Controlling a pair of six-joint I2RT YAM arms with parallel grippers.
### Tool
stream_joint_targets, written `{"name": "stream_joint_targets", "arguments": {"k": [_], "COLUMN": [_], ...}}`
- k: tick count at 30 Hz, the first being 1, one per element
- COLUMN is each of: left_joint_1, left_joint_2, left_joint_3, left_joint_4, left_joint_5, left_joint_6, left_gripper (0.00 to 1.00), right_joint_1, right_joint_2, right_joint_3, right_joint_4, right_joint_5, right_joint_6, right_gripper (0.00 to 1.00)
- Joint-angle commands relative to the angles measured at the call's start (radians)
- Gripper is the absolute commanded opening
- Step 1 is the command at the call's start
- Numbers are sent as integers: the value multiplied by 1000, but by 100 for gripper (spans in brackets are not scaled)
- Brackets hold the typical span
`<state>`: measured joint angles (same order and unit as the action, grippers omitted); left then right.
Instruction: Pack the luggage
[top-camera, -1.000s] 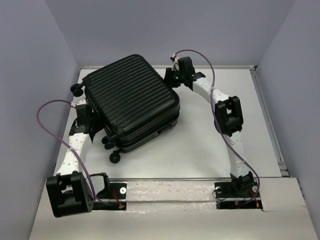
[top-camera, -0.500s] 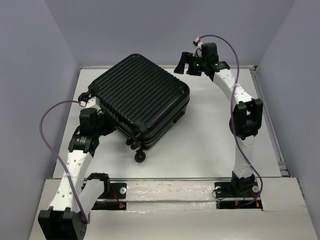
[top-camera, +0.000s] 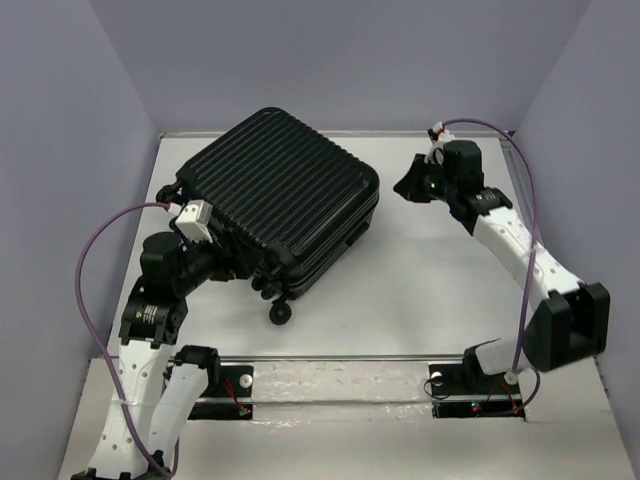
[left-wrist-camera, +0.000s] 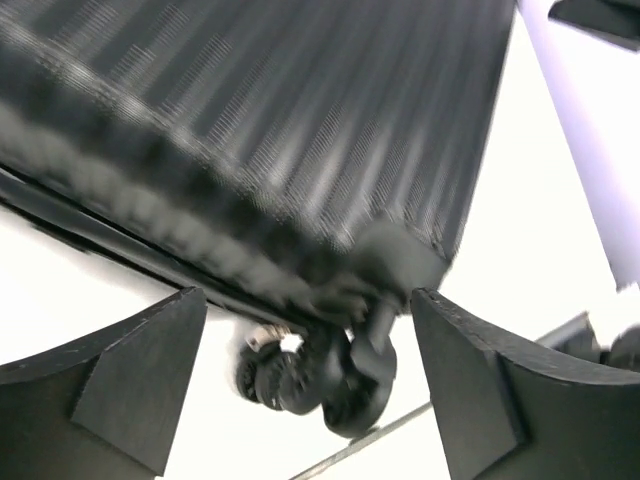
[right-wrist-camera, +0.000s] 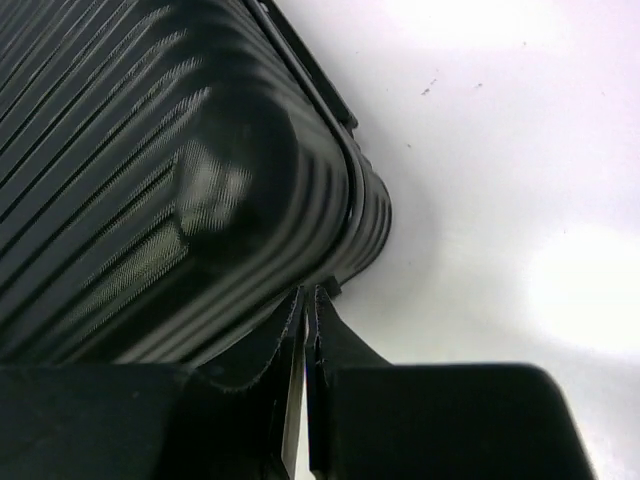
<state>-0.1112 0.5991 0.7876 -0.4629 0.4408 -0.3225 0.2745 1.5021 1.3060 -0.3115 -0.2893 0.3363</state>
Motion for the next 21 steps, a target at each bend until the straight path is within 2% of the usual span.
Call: {"name": "stream_joint_targets", "arguments": {"k": [1, 2, 6, 7, 8, 10, 21], "left_joint_1": [-51, -70, -110, -117, -133, -142, -216], "left_joint_2": [-94, -108, -142, -143, -148, -147, -44], "left_joint_3": [-33, -39, -76, -77, -76, -83, -93], "left_joint_4": [-80, -91, -97, -102, -102, -94, -74], "left_joint_5": [93, 92, 58, 50, 44, 58, 64], "left_joint_6": [69, 76, 83, 85, 88, 88, 86], "left_gripper": [98, 99, 99, 99, 99, 99, 95], "right_joint_1": [3, 3, 3, 3, 3, 3, 3], "right_joint_2": [-259, -293, -381, -393, -410, -425, -404], "right_joint_3": [-224, -332, -484, -502, -531, -557, -593], "right_joint_4": [153, 190, 198, 196, 196, 203, 245], "right_joint_5": [93, 81, 47, 21, 6, -14, -80], "right_joint_6": [58, 67, 83, 83, 86, 87, 73], "right_gripper": [11, 13, 46, 59, 65, 68, 69]}}
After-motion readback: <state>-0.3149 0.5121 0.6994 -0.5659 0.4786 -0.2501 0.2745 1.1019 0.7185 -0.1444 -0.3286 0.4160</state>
